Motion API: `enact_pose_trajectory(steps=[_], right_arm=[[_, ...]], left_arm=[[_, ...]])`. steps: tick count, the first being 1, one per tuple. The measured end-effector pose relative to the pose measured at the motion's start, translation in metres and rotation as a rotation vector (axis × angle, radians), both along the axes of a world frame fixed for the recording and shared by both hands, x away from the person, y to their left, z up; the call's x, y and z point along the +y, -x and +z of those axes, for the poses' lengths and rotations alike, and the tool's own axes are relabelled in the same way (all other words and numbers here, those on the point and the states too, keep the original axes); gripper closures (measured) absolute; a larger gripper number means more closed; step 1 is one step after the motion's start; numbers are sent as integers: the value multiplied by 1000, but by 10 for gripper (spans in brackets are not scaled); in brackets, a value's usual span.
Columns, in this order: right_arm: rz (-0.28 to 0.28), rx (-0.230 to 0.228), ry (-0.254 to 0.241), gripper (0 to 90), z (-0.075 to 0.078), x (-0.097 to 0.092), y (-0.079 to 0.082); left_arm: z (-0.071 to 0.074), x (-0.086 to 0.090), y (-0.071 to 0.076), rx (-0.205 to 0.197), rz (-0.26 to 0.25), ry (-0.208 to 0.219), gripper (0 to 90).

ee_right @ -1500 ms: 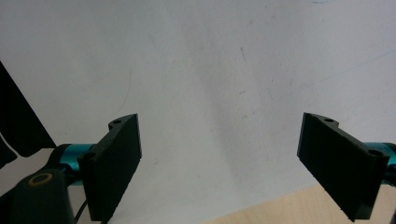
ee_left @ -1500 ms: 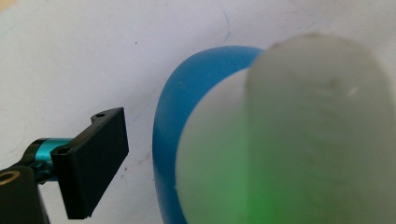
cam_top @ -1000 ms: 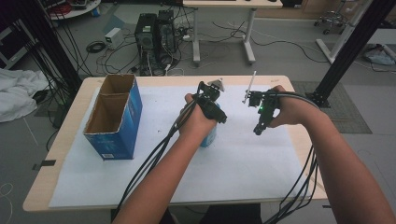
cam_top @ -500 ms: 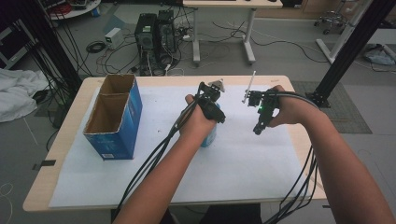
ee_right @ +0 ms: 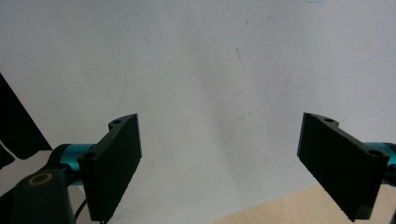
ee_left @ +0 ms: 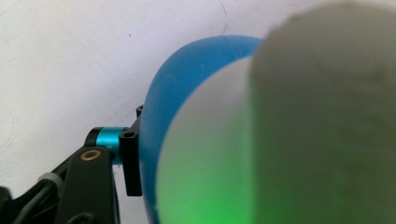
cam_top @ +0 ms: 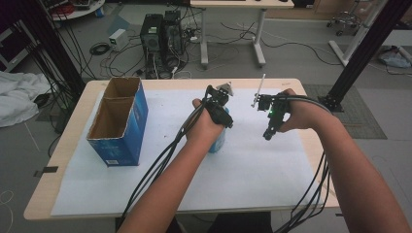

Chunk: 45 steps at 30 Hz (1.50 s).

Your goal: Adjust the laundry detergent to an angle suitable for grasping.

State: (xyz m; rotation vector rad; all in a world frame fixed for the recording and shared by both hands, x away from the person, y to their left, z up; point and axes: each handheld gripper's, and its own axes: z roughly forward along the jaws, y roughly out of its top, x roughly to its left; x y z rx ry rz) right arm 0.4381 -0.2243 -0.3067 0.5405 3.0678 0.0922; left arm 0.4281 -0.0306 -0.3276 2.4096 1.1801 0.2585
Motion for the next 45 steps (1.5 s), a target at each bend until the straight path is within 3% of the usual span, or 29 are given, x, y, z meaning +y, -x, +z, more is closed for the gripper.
enact_pose_trajectory(steps=[7, 17, 24, 30, 37, 40, 45], right_arm=[[-21, 10, -8, 129, 0, 0, 1], [-2, 6, -2, 129, -1, 0, 1], [-19, 14, 13, 129, -1, 1, 2], [-16, 8, 13, 129, -2, 1, 1], [-24, 11, 13, 129, -1, 5, 2], [-19, 14, 14, 128, -1, 6, 2], [-17, 8, 8, 129, 0, 9, 3]], left_arm=[[0, -2, 1, -7, -6, -11, 411], [0, -1, 2, -4, -12, -7, 434], [4, 3, 5, -11, -64, -7, 437], [17, 8, 10, -28, -115, 10, 437], [36, 19, 18, -59, -189, -21, 437], [41, 24, 20, -58, -204, -22, 437], [49, 35, 25, -45, -275, -24, 437]])
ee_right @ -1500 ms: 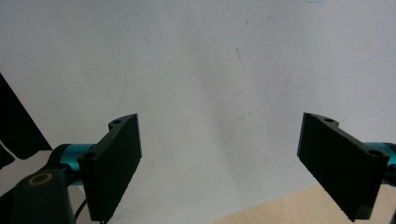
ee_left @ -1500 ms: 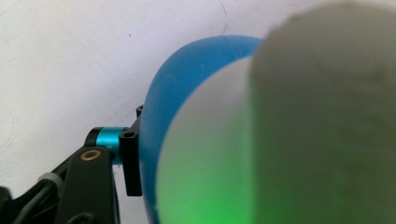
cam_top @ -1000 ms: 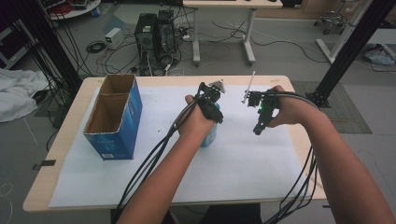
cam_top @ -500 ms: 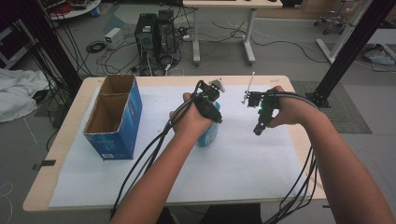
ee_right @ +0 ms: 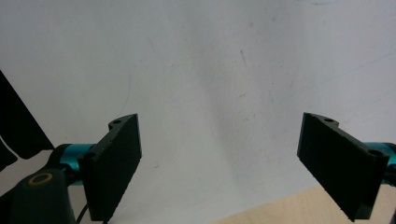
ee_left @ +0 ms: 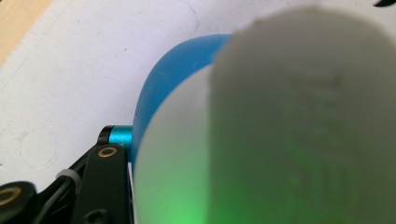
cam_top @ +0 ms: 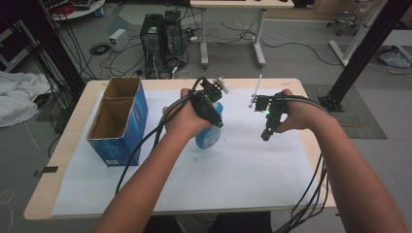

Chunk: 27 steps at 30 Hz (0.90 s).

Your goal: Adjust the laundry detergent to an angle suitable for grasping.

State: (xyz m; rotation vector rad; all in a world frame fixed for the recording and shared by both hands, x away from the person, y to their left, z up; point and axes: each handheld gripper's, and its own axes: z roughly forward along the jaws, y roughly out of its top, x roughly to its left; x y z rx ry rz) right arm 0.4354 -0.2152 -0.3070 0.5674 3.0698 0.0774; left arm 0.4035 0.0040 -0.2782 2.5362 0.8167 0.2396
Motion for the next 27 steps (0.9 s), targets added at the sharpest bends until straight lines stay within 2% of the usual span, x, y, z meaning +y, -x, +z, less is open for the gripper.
enact_pose_trajectory(steps=[6, 12, 13, 17, 18, 19, 22, 23, 27], right_arm=[[4, 1, 3, 129, 0, 1, 1], [-7, 0, -4, 129, 1, 1, 3], [-17, -1, -7, 129, 1, 2, 4], [1, 0, 0, 129, 2, 1, 5], [1, 0, 0, 129, 2, 1, 5], [8, 1, 5, 129, 2, 1, 4], [6, 1, 5, 129, 1, 0, 5], [-8, 7, 8, 129, 2, 0, 6], [3, 4, 8, 129, 2, 1, 7]], left_arm=[[5, 7, 4, 21, -66, 7, 437], [7, 8, 7, 32, -136, -9, 437], [7, 9, 8, 32, -152, -18, 437], [6, 12, 11, 26, -233, -41, 437], [6, 12, 11, 26, -233, -41, 437], [6, 13, 13, 19, -268, -58, 437], [6, 13, 13, 19, -268, -58, 437], [6, 20, 16, 28, -305, -90, 437], [8, 29, 18, 46, -334, -71, 437]])
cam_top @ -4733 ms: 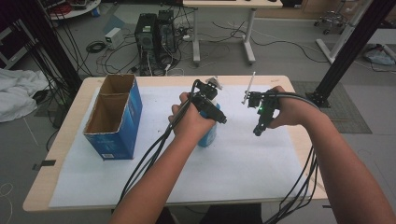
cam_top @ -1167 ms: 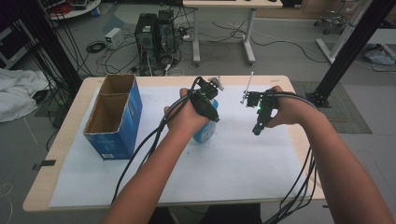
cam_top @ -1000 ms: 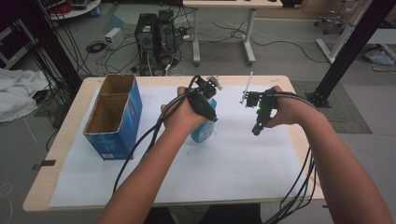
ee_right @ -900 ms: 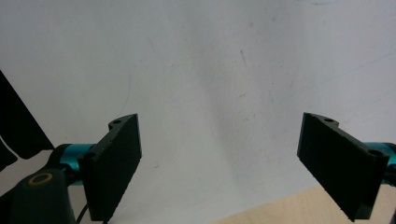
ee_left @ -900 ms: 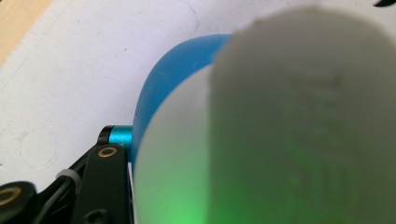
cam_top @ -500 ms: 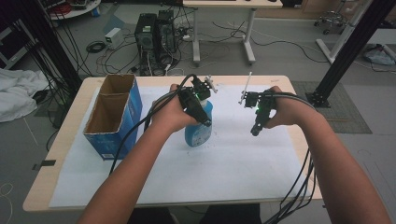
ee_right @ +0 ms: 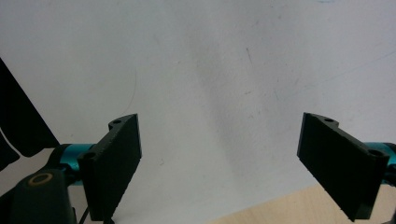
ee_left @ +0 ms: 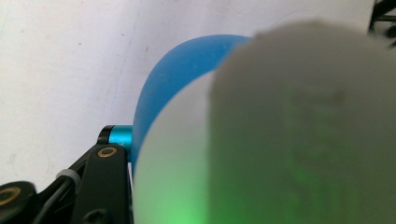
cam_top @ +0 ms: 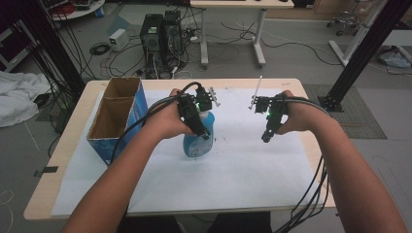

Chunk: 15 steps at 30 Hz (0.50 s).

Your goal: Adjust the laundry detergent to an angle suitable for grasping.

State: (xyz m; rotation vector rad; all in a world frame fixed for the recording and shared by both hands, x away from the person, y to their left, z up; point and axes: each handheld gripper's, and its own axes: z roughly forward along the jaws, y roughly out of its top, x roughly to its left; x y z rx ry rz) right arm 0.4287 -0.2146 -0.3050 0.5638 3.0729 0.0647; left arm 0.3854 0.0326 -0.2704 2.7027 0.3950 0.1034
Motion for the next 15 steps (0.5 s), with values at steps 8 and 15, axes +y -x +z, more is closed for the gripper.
enact_pose_trajectory(steps=[8, 15], right_arm=[[0, 1, -4, 129, -1, 2, 1], [1, -1, -4, 129, -1, 2, 1]], left_arm=[[-1, 4, 10, 0, -118, -13, 437], [-2, 0, 22, 29, -282, -9, 437]])
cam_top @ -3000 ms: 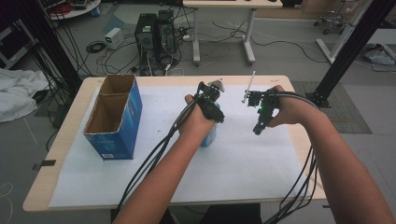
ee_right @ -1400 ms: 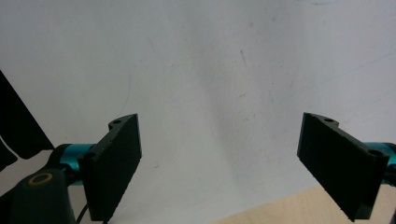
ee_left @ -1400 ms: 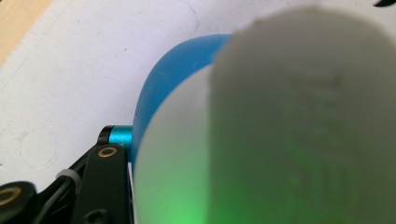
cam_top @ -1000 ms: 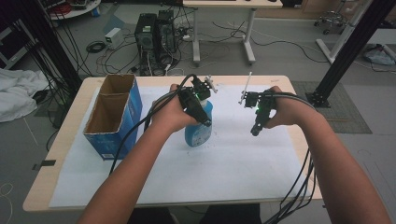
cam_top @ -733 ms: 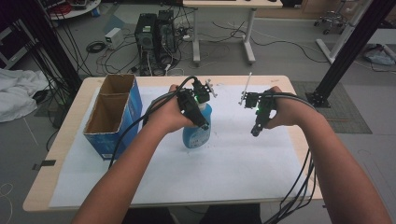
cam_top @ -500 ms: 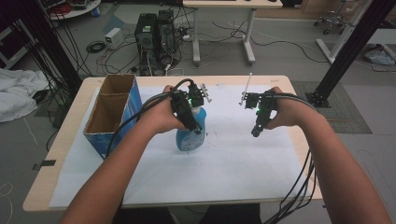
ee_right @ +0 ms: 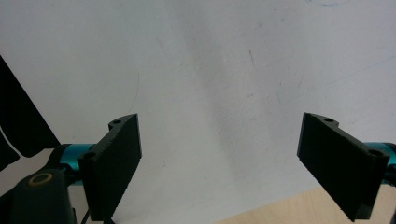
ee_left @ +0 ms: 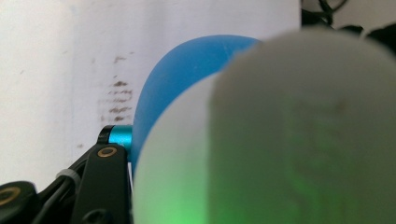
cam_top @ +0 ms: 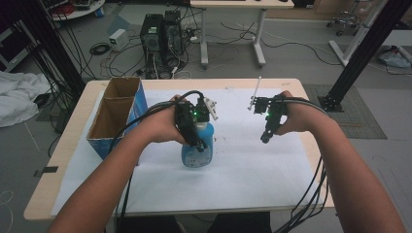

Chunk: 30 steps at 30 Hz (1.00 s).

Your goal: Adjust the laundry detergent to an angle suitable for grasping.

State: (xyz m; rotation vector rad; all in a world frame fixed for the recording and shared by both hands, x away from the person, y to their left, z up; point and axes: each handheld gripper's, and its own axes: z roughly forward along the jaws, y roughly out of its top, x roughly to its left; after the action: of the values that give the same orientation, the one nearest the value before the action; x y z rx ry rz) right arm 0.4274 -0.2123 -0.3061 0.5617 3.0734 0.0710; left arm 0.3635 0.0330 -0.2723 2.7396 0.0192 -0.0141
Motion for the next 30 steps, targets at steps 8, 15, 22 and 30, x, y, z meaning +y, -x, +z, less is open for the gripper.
enact_pose_trajectory(steps=[8, 15, 22, 30], right_arm=[[3, 3, 7, 129, -1, 2, 1], [4, 6, 8, 129, -1, 3, 2], [5, -3, 8, 129, -1, 2, 4], [10, -2, 8, 129, -3, 2, 6]], left_arm=[[-6, -5, 8, -11, -111, -34, 436], [-13, -4, 4, 8, -168, -51, 437], [-18, -5, 4, -20, -254, -49, 436], [-26, 1, 9, -25, -464, 11, 437]])
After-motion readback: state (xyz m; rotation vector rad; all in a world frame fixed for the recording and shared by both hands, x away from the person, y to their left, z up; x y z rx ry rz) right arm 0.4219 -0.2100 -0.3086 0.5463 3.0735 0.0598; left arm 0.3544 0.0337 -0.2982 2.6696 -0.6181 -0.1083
